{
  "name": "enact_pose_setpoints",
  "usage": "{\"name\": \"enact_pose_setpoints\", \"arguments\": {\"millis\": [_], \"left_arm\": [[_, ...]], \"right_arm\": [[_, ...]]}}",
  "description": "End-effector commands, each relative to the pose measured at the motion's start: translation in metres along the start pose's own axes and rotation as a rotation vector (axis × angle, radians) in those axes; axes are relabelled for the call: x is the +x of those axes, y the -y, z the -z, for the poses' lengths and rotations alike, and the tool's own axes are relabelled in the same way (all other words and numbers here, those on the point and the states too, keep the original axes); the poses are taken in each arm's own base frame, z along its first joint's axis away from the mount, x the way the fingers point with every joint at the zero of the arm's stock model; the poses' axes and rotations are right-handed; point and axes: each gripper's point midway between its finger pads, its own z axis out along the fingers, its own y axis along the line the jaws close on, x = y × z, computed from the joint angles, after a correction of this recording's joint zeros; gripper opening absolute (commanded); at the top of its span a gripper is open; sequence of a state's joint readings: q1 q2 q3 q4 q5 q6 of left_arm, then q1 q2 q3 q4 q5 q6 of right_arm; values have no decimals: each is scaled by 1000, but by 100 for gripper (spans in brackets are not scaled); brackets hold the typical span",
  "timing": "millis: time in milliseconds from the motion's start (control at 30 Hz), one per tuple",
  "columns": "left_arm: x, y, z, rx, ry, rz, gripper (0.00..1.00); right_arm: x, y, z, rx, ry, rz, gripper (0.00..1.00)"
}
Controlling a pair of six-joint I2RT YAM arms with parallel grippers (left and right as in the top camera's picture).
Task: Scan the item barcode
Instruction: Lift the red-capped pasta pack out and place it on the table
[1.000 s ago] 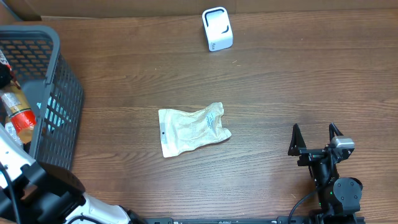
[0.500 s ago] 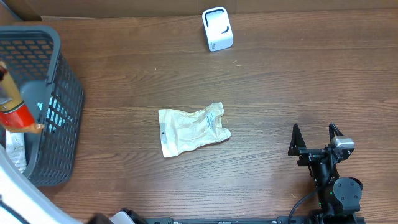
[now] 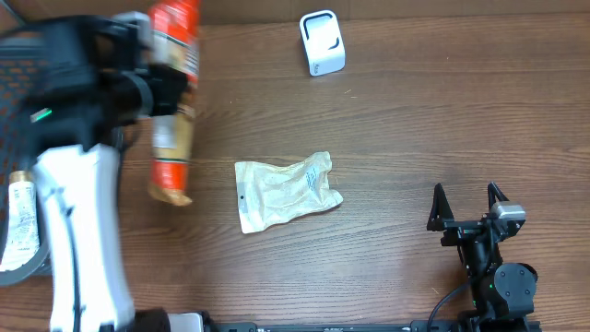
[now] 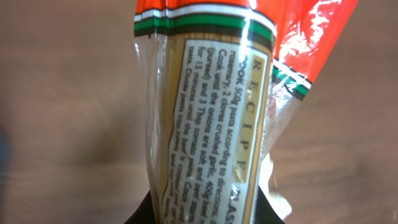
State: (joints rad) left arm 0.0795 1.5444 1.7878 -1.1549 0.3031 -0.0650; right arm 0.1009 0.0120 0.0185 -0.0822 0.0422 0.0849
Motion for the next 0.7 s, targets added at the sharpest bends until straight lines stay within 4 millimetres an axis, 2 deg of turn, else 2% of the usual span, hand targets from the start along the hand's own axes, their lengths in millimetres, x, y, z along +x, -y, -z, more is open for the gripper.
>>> {"name": "enact_pose_setpoints", "arguments": {"millis": [0, 67, 167, 300, 533, 667], "left_arm": [[30, 9, -47, -68, -109, 80, 4], [51, 8, -73, -113, -173, 122, 4], [81, -6, -104, -189, -247, 177, 4], [116, -28, -135, -255, -328, 201, 4], [167, -51, -166, -324, -436, 197, 4], [187, -57, -186, -330, -446, 189, 4]], "right_arm": [[2, 0, 0, 2, 4, 4, 100], [2, 0, 0, 2, 4, 4, 100], [2, 0, 0, 2, 4, 4, 100], [2, 0, 0, 2, 4, 4, 100], [2, 0, 0, 2, 4, 4, 100], [2, 0, 0, 2, 4, 4, 100]]}}
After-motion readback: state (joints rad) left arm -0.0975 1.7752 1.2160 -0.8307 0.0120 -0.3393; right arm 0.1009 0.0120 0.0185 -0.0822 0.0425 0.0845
